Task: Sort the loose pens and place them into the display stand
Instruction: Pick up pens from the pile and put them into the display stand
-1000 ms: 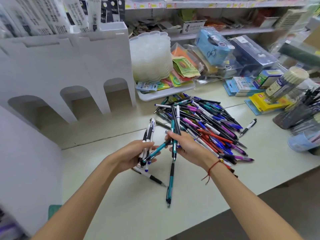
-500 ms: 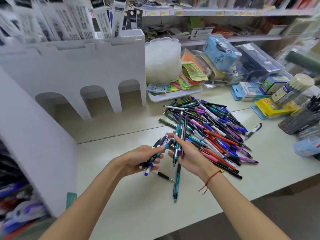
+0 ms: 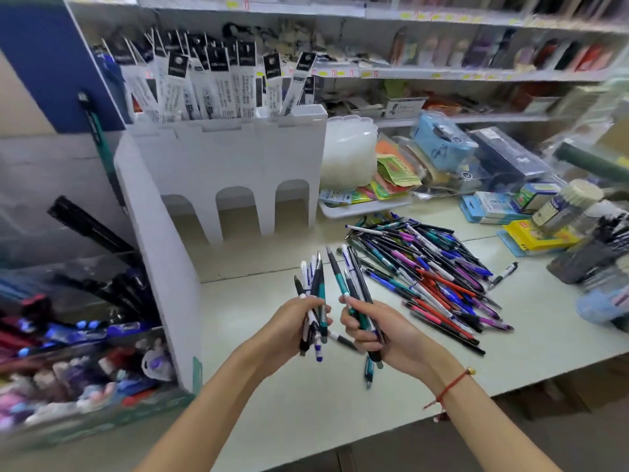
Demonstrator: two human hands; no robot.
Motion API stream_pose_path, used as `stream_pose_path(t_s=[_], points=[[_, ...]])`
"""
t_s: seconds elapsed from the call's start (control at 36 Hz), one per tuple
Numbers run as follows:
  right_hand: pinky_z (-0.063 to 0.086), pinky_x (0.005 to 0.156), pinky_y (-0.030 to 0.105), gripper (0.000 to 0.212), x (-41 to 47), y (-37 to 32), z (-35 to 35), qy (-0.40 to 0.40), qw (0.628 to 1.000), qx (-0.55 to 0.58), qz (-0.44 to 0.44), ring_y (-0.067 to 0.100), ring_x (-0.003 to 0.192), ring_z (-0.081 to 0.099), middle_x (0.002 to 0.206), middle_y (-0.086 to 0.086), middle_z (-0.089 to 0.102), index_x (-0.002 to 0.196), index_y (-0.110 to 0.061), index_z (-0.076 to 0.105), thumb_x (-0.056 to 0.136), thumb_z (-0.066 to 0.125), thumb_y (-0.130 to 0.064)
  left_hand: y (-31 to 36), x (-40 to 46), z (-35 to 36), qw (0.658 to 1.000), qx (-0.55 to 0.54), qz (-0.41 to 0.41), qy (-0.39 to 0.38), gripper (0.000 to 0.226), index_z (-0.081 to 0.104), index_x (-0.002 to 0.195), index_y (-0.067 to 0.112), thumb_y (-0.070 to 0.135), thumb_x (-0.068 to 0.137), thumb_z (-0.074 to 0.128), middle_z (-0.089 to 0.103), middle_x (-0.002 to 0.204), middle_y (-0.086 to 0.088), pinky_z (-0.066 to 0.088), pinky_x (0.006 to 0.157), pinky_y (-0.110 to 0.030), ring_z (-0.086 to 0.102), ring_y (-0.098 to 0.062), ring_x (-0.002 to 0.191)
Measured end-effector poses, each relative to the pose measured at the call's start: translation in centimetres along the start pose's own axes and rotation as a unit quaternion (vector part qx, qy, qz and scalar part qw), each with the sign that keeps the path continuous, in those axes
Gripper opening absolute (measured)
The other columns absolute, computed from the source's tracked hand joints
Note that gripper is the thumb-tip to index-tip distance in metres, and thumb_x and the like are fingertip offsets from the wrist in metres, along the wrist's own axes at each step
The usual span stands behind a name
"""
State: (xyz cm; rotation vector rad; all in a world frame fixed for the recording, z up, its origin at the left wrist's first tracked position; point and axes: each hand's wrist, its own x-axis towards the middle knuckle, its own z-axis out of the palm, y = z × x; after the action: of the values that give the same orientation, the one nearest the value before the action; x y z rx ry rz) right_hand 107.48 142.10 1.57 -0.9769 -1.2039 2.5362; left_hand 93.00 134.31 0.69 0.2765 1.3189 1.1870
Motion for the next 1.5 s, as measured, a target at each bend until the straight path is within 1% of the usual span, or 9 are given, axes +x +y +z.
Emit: stream_pose_path(t_s=[0.11, 0.22, 0.44, 0.64, 0.94, 1.03, 1.22, 1.33, 1.5], points=[[0.026, 0.041, 0.016, 0.024, -2.1, 0.9, 3.3, 0.023, 0.997, -0.062, -0.044, 0.007, 0.046, 0.029, 0.068, 0.002, 0.050, 0.111, -0.003, 0.050, 0.100, 0.045, -0.025, 0.0, -2.6, -0.7, 0.999, 0.008, 0.036, -0.030, 0.016, 0.054, 0.091, 0.005, 0.013, 0.100, 0.044, 0.055, 0.076, -0.008, 0.057, 0.064, -0.031, 0.056, -0.016, 0.064], [0.024, 0.044, 0.018, 0.027, -4.4, 2.0, 7.5, 0.048, 0.989, -0.130, -0.059, 0.009, 0.049, 0.029, 0.067, 0.000, 0.047, 0.111, -0.006, 0.053, 0.101, 0.043, -0.029, -0.4, -5.9, -2.9, 0.993, 0.073, 0.095, -0.013, 0.018, 0.056, 0.092, 0.013, 0.025, 0.101, 0.046, 0.055, 0.073, 0.001, 0.049, 0.094, -0.049, 0.059, -0.002, 0.052], [0.027, 0.045, 0.018, 0.029, -6.6, 5.0, 18.2, 0.043, 0.968, -0.244, -0.045, 0.009, 0.046, 0.034, 0.068, 0.001, 0.050, 0.113, -0.013, 0.055, 0.101, 0.042, -0.037, 0.0, -15.1, -9.1, 0.977, 0.087, 0.191, 0.026, 0.035, 0.050, 0.072, 0.019, 0.046, 0.095, 0.048, 0.045, 0.048, -0.001, 0.037, 0.052, -0.019, 0.049, -0.010, 0.043], [0.022, 0.043, 0.016, 0.029, -5.6, 6.1, 25.6, -0.067, 0.958, -0.276, 0.031, 0.006, 0.039, 0.029, 0.062, 0.002, 0.046, 0.087, -0.017, 0.059, 0.102, 0.040, -0.034, 0.5, -19.5, -16.1, 0.977, 0.115, 0.179, 0.032, 0.053, 0.058, 0.077, 0.010, 0.063, 0.079, 0.059, 0.048, 0.057, -0.004, 0.035, 0.047, -0.018, 0.044, -0.013, 0.050], [0.016, 0.042, 0.016, 0.037, -1.6, 5.5, 29.2, -0.114, 0.927, -0.333, 0.130, 0.003, 0.037, 0.021, 0.065, 0.001, 0.044, 0.079, -0.013, 0.062, 0.101, 0.043, -0.036, 0.5, -21.7, -21.5, 0.988, 0.064, 0.138, -0.010, 0.046, 0.069, 0.109, 0.015, 0.054, 0.092, 0.049, 0.074, 0.087, 0.007, 0.047, 0.057, -0.015, 0.066, -0.003, 0.066], [0.016, 0.041, 0.016, 0.032, -0.4, 5.8, 29.9, -0.109, 0.916, -0.365, 0.125, 0.003, 0.038, 0.021, 0.071, 0.004, 0.043, 0.093, -0.006, 0.050, 0.099, 0.046, -0.037, 0.1, -21.4, -22.0, 0.983, 0.060, 0.159, 0.075, 0.049, 0.070, 0.106, 0.020, 0.061, 0.087, 0.052, 0.074, 0.099, 0.004, 0.052, 0.082, -0.028, 0.068, -0.012, 0.090], [0.021, 0.038, 0.013, 0.032, 0.8, 6.2, 31.1, -0.074, 0.909, -0.403, 0.070, 0.002, 0.037, 0.027, 0.062, -0.003, 0.050, 0.088, -0.011, 0.048, 0.102, 0.040, -0.039, 0.2, -21.0, -22.2, 0.971, 0.023, 0.178, 0.159, 0.036, 0.068, 0.098, 0.023, 0.054, 0.093, 0.049, 0.073, 0.084, 0.011, 0.047, 0.068, -0.018, 0.064, -0.001, 0.079], [0.027, 0.043, 0.017, 0.028, 0.5, 6.0, 30.9, -0.046, 0.918, -0.391, 0.045, 0.003, 0.036, 0.037, 0.049, -0.008, 0.051, 0.093, -0.015, 0.045, 0.104, 0.032, -0.037, 0.8, -20.6, -22.4, 0.969, 0.002, 0.177, 0.173, 0.041, 0.068, 0.100, 0.013, 0.050, 0.095, 0.050, 0.073, 0.092, -0.006, 0.053, 0.080, -0.034, 0.065, -0.012, 0.075], [0.051, 0.062, 0.019, 0.049, 1.0, 5.5, 30.7, 0.155, 0.880, -0.432, -0.123, 0.014, 0.071, 0.061, 0.084, 0.006, 0.066, 0.080, -0.011, 0.061, 0.101, 0.034, -0.045, 1.8, -20.5, -23.0, 0.956, -0.089, 0.183, 0.209, 0.038, 0.063, 0.100, 0.012, 0.048, 0.095, 0.050, 0.056, 0.079, -0.001, 0.051, 0.070, -0.034, 0.057, -0.010, 0.062]])
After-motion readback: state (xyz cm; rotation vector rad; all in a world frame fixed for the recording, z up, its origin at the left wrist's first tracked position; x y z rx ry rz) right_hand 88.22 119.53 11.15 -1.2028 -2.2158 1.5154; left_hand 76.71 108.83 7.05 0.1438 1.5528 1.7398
